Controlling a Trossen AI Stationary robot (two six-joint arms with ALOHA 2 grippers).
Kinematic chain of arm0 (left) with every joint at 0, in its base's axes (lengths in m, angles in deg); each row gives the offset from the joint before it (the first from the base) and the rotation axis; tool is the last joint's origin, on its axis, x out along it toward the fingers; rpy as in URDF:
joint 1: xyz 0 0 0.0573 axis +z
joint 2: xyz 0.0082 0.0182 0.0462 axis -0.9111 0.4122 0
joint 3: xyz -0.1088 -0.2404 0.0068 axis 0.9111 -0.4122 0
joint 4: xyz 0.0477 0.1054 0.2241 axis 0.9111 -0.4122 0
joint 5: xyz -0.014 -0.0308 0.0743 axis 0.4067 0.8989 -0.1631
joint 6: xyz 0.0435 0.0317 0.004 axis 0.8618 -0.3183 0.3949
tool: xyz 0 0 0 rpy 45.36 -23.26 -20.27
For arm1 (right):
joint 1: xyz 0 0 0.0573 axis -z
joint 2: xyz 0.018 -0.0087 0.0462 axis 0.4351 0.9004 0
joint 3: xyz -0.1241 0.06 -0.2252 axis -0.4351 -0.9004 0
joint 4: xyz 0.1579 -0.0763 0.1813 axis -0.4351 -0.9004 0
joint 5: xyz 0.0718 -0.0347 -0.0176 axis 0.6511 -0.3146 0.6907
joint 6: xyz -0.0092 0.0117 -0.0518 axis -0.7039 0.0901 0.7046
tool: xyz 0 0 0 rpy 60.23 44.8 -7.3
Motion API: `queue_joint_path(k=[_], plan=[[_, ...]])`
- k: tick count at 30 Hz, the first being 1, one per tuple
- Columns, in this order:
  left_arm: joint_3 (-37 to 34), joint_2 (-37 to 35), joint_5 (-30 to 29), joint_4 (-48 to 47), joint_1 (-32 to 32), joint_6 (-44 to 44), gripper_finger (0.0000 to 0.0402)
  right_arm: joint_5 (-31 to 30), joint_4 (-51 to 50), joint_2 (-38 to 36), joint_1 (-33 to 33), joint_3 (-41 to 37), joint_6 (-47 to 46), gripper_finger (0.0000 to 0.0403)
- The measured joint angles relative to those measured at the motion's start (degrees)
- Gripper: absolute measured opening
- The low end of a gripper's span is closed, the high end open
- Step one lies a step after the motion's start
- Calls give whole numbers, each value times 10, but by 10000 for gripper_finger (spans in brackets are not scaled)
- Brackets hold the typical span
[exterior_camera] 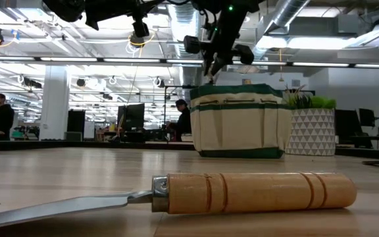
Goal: Pick & Place Garden tools in Gardening bag
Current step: Put the trowel into the gardening bag
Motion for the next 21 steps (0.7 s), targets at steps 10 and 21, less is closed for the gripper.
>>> queue_joint_path(k=[10,21], plan=[[0,0,0,0,0,0,108,-31,-16,0,-16,0,-16,56],[0,0,0,0,0,0,108,-70,19,-1,-37,-37,-18,56]])
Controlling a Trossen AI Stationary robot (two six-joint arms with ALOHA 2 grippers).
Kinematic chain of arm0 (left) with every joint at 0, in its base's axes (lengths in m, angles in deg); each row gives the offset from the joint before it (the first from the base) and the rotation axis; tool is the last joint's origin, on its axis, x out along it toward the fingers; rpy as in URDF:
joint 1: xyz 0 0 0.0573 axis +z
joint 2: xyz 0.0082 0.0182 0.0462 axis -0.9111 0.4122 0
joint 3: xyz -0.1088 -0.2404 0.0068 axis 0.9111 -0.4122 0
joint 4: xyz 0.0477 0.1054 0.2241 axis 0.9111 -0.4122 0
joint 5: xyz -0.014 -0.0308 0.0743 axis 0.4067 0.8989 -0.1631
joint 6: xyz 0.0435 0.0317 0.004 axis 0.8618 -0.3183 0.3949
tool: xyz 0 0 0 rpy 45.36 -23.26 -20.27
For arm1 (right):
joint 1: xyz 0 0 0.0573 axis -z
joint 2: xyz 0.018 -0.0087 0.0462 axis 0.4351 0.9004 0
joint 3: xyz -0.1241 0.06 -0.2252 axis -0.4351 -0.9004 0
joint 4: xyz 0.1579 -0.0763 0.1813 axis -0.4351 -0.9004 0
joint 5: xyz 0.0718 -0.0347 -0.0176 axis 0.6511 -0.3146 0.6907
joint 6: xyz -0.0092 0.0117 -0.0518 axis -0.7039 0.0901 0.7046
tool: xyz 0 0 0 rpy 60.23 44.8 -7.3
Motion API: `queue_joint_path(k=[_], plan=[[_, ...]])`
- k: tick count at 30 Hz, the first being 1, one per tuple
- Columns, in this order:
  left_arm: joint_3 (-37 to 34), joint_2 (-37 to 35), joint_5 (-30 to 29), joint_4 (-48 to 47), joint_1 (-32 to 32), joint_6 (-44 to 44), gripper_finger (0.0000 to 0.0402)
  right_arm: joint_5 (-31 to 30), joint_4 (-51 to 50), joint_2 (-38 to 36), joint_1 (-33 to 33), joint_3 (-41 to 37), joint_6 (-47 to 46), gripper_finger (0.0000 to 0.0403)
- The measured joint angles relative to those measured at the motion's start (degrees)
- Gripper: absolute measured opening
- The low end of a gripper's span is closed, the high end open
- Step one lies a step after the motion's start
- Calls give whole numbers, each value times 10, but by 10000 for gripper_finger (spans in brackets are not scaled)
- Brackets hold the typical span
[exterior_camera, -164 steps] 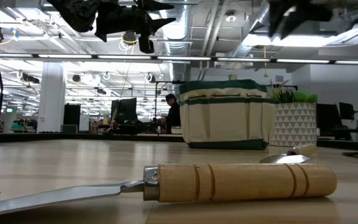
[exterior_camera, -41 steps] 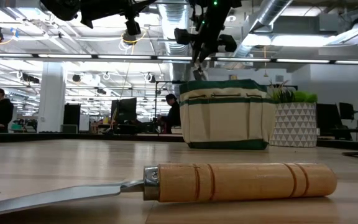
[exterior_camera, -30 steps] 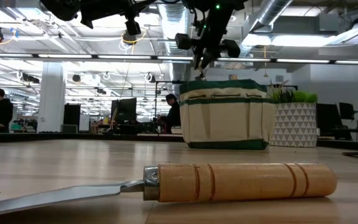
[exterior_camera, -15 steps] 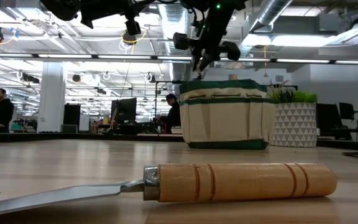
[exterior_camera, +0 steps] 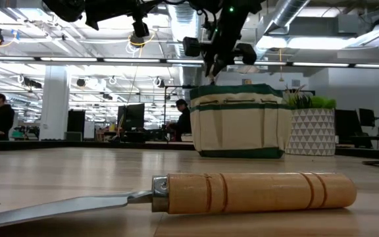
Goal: Pick & Place Garden tools in Gardening bag
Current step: Put the trowel into the gardening bag
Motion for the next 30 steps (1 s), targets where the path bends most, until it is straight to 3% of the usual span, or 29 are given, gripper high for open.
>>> queue_joint_path(k=[20,27,30], plan=[[0,0,10,0,0,0,108,-18,36,-10,-22,-30,29,56],[0,0,10,0,0,0,108,-19,173,-40,-25,-118,33,56],[0,0,9,0,0,0,108,-16,181,-64,-26,-151,34,56]])
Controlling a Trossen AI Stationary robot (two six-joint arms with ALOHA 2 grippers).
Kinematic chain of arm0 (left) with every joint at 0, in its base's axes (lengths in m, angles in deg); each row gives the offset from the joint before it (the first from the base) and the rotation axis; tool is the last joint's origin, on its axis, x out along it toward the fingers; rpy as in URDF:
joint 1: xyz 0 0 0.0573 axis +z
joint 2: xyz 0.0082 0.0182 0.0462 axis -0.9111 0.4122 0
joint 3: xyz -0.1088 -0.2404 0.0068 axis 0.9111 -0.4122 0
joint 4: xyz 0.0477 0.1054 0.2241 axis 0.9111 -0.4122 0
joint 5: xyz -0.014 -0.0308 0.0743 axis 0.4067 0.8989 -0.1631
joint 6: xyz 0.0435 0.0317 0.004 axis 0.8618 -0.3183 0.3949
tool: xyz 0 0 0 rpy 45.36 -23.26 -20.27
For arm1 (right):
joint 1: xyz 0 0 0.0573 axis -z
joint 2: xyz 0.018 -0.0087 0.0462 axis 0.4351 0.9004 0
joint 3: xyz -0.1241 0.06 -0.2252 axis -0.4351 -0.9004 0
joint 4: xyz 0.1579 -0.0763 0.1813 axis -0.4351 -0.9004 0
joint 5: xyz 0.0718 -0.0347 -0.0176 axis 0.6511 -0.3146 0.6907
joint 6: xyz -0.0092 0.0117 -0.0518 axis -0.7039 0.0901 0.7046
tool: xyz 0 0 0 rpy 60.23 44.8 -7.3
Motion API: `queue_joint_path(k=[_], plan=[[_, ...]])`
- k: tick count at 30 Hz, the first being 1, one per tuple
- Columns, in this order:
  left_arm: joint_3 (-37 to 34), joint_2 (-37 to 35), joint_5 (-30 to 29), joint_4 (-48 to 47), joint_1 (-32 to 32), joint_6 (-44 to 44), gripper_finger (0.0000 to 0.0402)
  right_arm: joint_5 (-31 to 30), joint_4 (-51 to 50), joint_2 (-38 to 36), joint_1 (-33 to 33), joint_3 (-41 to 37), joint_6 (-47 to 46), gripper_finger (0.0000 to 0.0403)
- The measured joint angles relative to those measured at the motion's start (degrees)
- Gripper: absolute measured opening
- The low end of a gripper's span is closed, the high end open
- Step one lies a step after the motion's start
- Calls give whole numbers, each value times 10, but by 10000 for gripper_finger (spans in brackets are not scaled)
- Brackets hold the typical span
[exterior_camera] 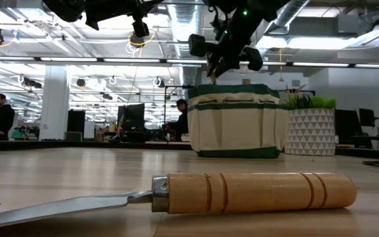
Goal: Pick & Place Garden tools in Gardening bag
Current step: Put the trowel into the gardening bag
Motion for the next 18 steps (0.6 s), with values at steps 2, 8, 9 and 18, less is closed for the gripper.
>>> queue_joint_path(k=[2,8,9,18], plan=[[0,0,0,0,0,0,108,-1,0,-14,1,-16,1,56],[0,0,-2,0,0,0,108,-3,23,-55,0,-41,39,56],[0,0,-2,0,0,0,108,-2,26,-57,0,-42,41,56],[0,0,-4,0,0,11,108,17,64,-39,-1,-42,60,56]])
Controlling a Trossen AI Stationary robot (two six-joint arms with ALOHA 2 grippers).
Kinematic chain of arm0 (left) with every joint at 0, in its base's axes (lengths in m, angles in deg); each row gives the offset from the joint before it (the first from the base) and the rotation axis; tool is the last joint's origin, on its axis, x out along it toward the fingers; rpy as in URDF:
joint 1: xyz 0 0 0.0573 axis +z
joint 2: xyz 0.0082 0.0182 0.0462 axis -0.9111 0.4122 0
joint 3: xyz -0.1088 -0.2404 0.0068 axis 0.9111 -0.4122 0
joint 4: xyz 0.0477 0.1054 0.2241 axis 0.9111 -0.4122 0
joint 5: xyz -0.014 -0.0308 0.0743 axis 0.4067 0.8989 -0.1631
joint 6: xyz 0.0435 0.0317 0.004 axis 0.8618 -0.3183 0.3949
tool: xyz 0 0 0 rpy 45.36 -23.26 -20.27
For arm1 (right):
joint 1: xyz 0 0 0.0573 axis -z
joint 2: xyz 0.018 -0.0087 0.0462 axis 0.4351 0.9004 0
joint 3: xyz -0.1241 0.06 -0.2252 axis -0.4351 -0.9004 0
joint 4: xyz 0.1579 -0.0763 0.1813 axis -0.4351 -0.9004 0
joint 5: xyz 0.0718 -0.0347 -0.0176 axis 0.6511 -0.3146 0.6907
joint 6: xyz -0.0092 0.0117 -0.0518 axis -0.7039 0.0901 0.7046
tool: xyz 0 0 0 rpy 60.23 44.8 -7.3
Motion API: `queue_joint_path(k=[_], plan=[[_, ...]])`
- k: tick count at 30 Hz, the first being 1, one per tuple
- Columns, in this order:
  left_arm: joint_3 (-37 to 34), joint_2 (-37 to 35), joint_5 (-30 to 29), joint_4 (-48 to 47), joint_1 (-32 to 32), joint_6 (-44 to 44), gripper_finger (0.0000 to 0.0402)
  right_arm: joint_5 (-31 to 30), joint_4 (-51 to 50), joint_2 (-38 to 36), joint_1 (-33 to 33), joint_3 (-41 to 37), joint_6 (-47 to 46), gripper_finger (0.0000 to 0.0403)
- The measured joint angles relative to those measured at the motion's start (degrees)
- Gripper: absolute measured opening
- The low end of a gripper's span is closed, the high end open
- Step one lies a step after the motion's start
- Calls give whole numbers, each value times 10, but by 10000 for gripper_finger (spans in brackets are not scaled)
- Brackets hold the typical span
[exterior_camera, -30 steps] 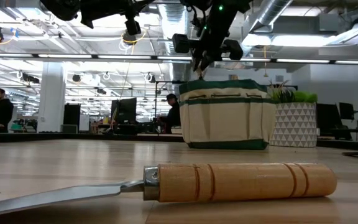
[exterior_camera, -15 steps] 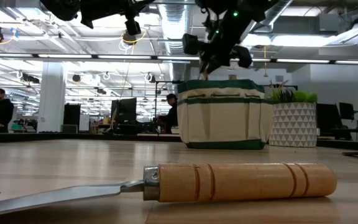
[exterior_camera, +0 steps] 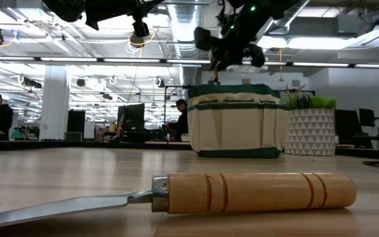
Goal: Pick & Place Garden tools in Gardening bag
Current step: Put the trowel into the gardening bag
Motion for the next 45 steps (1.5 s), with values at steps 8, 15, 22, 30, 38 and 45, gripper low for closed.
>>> queue_joint_path(k=[8,15,22,30,38,45], plan=[[0,0,3,0,0,0,108,-2,3,9,-3,-3,6,56],[0,0,3,0,0,0,108,-5,101,19,-16,-49,-10,56],[0,0,3,0,0,0,108,-6,150,14,-19,-96,-12,56],[0,0,-4,0,0,0,108,-54,202,14,-26,-96,51,56],[0,0,-10,0,0,0,108,-54,217,20,-21,-97,75,56],[0,0,-10,0,0,0,108,-83,213,20,-17,-96,81,56]])
